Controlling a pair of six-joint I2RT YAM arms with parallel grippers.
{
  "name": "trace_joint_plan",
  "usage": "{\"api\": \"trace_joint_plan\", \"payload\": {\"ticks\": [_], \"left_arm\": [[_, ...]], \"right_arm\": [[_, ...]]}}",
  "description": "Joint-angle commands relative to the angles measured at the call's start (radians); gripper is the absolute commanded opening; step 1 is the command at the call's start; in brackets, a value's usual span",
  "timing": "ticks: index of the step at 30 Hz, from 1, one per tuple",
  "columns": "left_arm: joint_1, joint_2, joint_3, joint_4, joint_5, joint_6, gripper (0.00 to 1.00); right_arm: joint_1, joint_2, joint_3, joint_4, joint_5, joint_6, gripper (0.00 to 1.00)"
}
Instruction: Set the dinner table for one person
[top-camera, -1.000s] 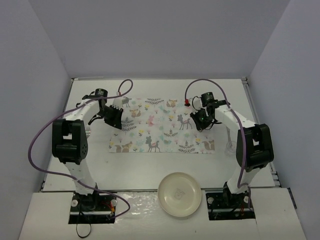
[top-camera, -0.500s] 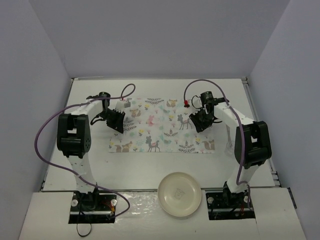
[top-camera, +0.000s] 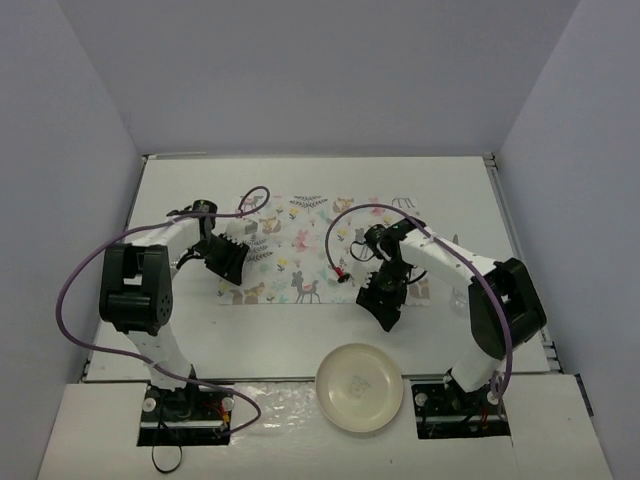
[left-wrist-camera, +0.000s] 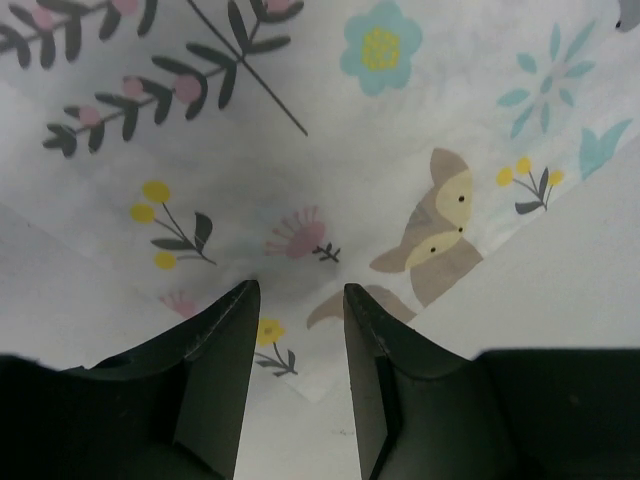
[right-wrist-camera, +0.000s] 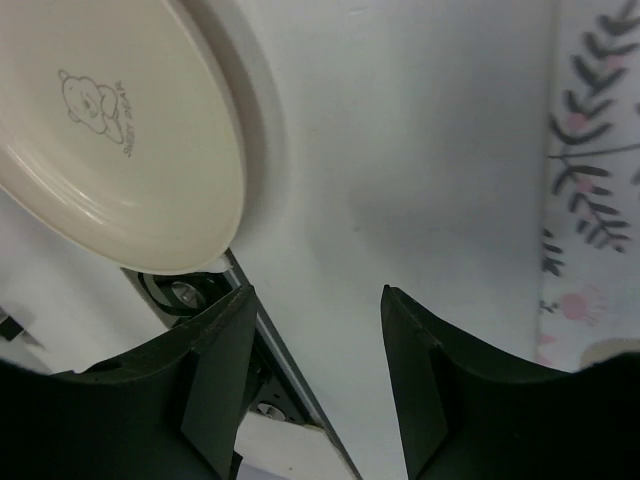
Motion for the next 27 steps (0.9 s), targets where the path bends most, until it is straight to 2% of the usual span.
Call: {"api": "trace_joint_plan", "payload": {"ticks": [1,10,16,23,25,26,27], "left_arm": [[-0.003,-0.147,-0.053,0.042,-0.081,0.005,0.36],[0.009,-0.311,-0.084,0.055,-0.114,-0.052,0.36],[0.011,-0.330,-0.071,0.037,-0.138,-0.053,0.36],[0.013,-0.333,-0.085,0.057,-0.152,-0.065,0.36],[0.014,-0.336,-0.089,0.063,-0.156,-0.065,0.36],[0.014,-0.337,-0.090,0.064,-0.157,-0.065,0.36],[0.014,-0.338,-0.092,0.067,-0.161,-0.065,0.36]], "right_arm": [[0.080,0.037,-0.041,-0.069,-0.022,0.001,0.51],[0.229,0.142,-0.045,-0.058,-0.019,0.017,0.51],[0.334,0.159,-0.045,-0.050,-0.031,0.029,0.51],[0.353,0.230,-0.050,-0.027,-0.002,0.060,0.49],[0.358,0.249,-0.053,-0.022,0.011,0.074,0.42],[0.360,0.268,-0.053,-0.010,0.022,0.084,0.36],[0.360,0.284,-0.053,0.006,0.043,0.105,0.19]]}}
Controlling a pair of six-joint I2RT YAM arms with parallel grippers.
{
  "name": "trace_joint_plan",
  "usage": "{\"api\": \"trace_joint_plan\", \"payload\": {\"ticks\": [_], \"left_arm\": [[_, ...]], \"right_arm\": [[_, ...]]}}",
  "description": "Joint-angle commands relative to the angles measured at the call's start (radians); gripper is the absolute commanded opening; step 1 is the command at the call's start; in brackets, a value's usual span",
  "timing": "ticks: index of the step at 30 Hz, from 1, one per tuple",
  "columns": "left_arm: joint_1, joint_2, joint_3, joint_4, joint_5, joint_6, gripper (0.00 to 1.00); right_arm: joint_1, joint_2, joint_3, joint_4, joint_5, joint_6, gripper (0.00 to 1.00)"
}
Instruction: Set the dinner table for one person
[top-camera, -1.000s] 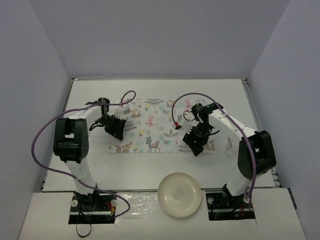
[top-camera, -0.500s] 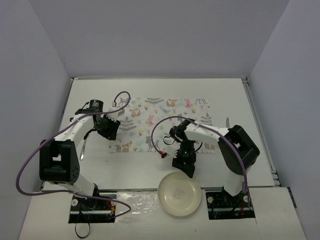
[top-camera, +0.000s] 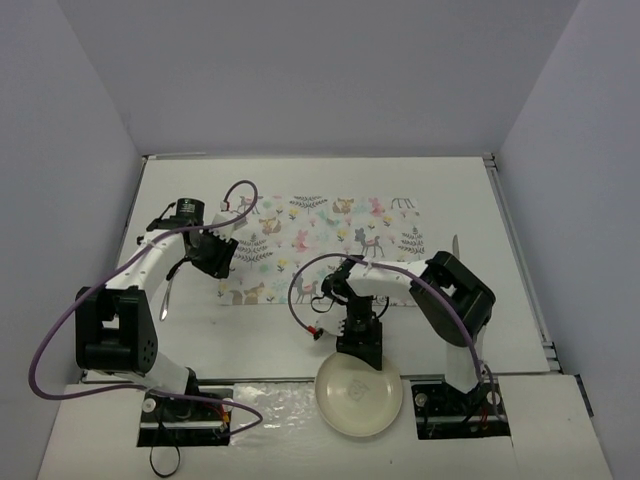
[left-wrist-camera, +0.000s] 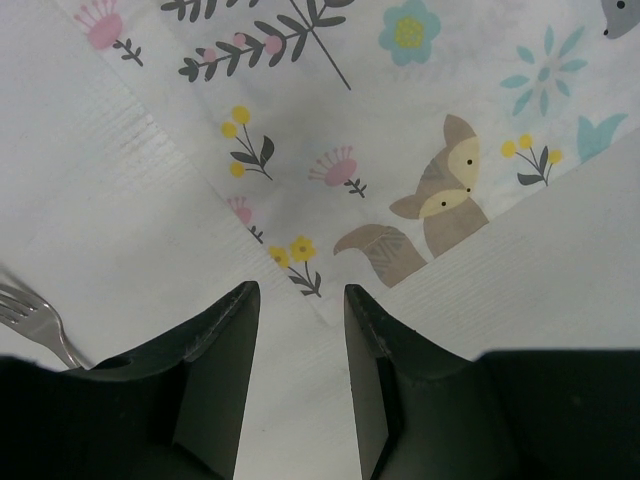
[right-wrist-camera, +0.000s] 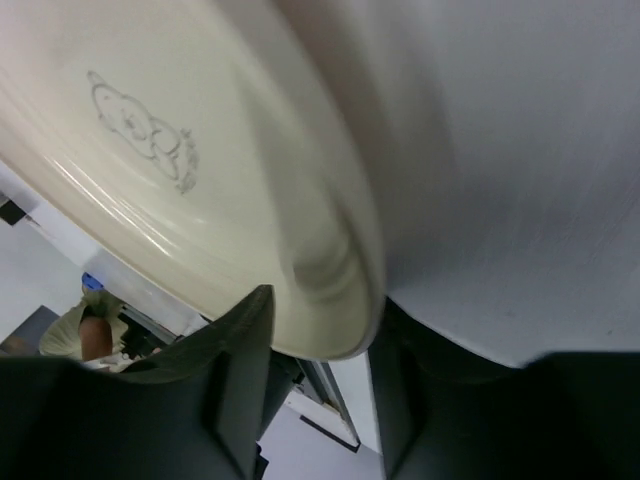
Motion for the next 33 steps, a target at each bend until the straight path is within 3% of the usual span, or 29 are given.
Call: {"api": "trace_joint_plan", "payload": {"ticks": [1,3,8,16,19,23,28,33], "left_arm": [[0.010,-0.044,0.014,0.031,-0.016,-0.011,0.36],[0.010,-0.048,0.011,0.032,-0.019,-0.008,0.36],[0.024,-0.069,-0.004,0.038,-0.012,0.005,0.36],[0.028,-0.046,-0.021,0.050,-0.011,0.023,0.36],[0.027,-0.042,-0.013,0.058,0.007,0.021,0.36],[0.028,-0.029,0.009,0.055,0.016,0.028,0.36],[0.028,-0.002,0.018,0.067,0.026,0.028,0.36],[0.028,0.029,0.028,0.072,0.031,0.036,0.36]], "right_arm": [[0.007,0.055,0.001,0.011,0.073,0.068,0.07],[0.016,0.058,0.009,0.030,0.128,0.093,0.00],[-0.018,-0.098,0.135,0.047,0.238,0.107,0.00],[-0.294,-0.135,0.639,-0.012,0.238,0.094,0.00],[-0.403,-0.051,0.861,-0.020,0.193,0.129,0.00],[-0.476,0.076,0.997,-0.040,0.144,0.171,0.00],[-0.483,0.220,1.072,-0.053,0.019,0.200,0.00],[-0.462,0.275,1.093,-0.063,-0.012,0.205,0.00]]}}
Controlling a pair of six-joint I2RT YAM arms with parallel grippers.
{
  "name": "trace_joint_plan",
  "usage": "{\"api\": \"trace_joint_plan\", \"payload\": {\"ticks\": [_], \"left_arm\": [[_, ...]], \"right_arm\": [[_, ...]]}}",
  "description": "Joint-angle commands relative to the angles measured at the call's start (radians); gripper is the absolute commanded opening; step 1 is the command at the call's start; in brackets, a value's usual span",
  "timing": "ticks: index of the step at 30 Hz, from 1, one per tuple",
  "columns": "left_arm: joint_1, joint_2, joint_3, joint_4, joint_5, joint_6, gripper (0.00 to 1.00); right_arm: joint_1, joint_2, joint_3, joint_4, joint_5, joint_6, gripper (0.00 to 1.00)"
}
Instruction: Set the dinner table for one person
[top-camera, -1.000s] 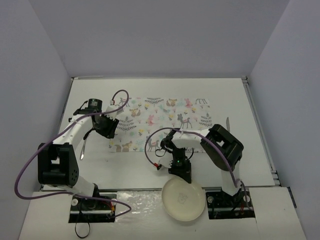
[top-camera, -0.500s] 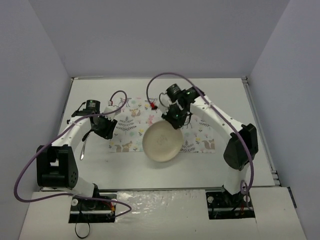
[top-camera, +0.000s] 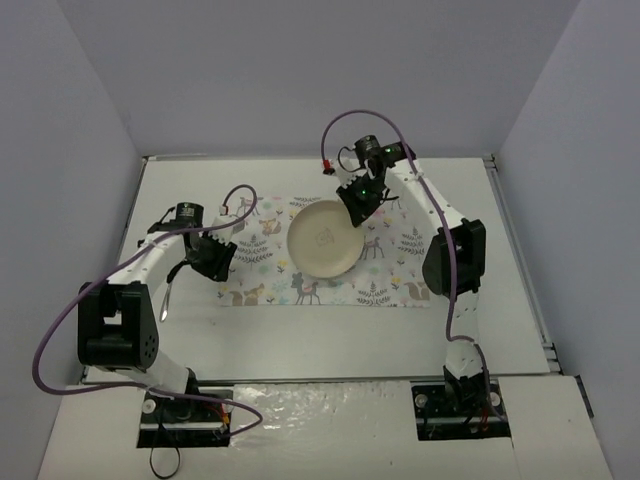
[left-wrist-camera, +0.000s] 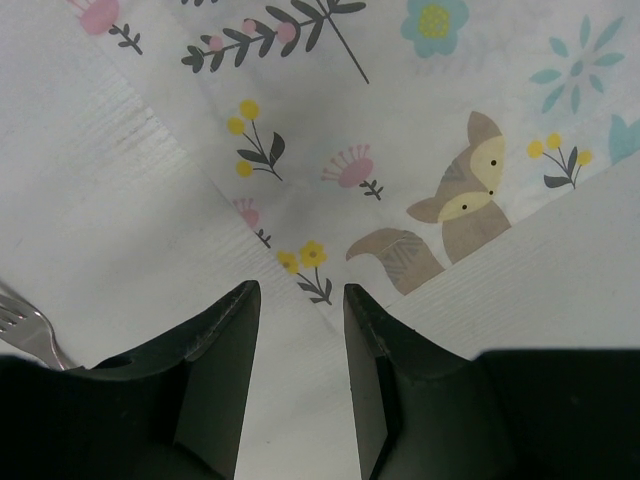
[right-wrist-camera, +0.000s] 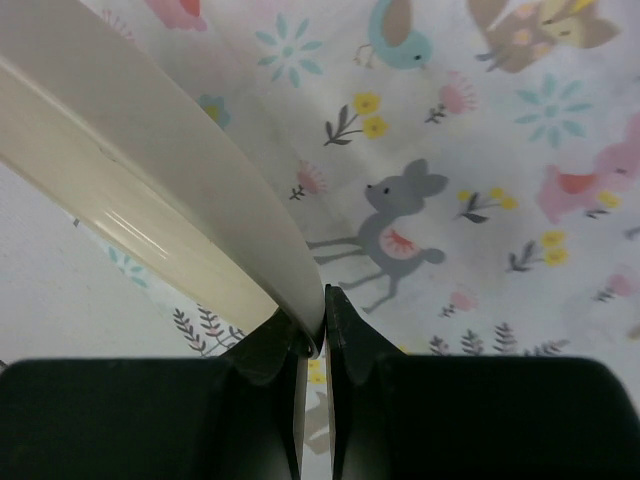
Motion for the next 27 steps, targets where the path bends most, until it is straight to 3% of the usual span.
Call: {"api": "trace_joint_plan", "payload": {"ticks": [1,27], "left_arm": [[0.007,0.009,0.059,0.033,0.027,0.025,0.36],[0.007,0.040,0.057,0.052,0.029,0.048,0.36]], "right_arm": [[0.026,0.000,0.031,-0.055,-0.089,0.026,0.00],[0.007,0.244,0.194,-0.059,0.029,0.040,0.00]]}}
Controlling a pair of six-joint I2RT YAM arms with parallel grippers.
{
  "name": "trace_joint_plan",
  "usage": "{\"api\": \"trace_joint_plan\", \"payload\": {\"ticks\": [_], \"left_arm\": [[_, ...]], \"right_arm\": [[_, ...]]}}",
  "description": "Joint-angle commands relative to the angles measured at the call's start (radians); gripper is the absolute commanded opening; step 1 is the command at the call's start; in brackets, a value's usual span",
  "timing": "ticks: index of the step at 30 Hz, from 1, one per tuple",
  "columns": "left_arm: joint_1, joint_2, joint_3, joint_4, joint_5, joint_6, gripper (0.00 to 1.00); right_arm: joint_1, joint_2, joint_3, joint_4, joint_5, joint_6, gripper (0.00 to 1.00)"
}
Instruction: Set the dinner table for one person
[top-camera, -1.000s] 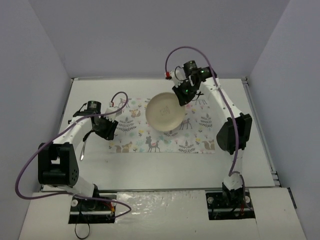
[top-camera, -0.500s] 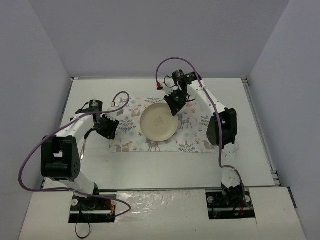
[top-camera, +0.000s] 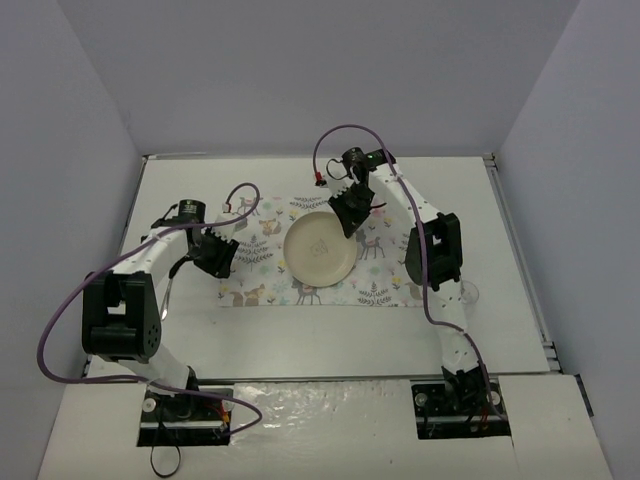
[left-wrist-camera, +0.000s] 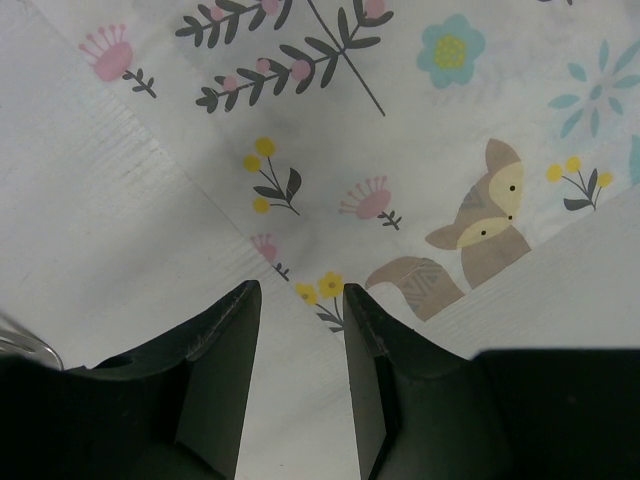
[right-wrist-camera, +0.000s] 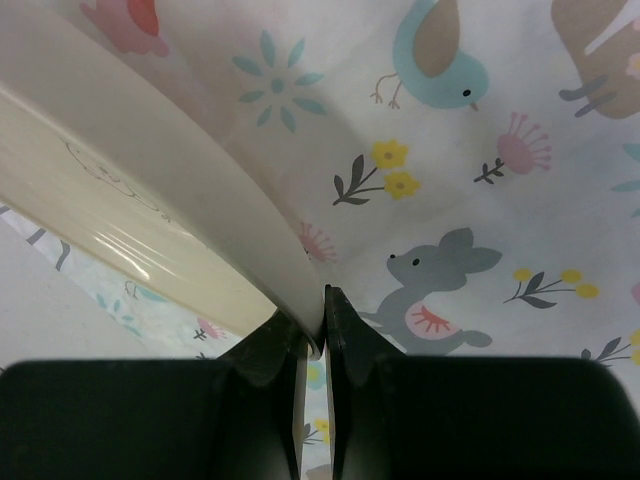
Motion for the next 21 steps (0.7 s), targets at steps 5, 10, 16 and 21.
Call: {"api": "trace_joint_plan", "payload": {"ticks": [5,10,16,21], "left_arm": [[0.007,-0.017,0.029,0.031,0.009,0.020,0.36],[0.007,-0.024,0.025,0.033,0.004,0.019,0.35],[0.007,-0.023,0.031,0.032,0.003,0.019,0.35],[0.008,-0.036,0.027,0.046,-0.009,0.008,0.36]], "right_arm": [[-0.018,0.005,0.068,0.003,0.071,0.020,0.00],[-0.027,0.002,0.082,0.009,0.077,0.044,0.00],[-0.030,-0.001,0.071,0.011,0.088,0.053,0.00],[-0.031,0.006,0.056,0.024,0.133,0.074,0.05]]}}
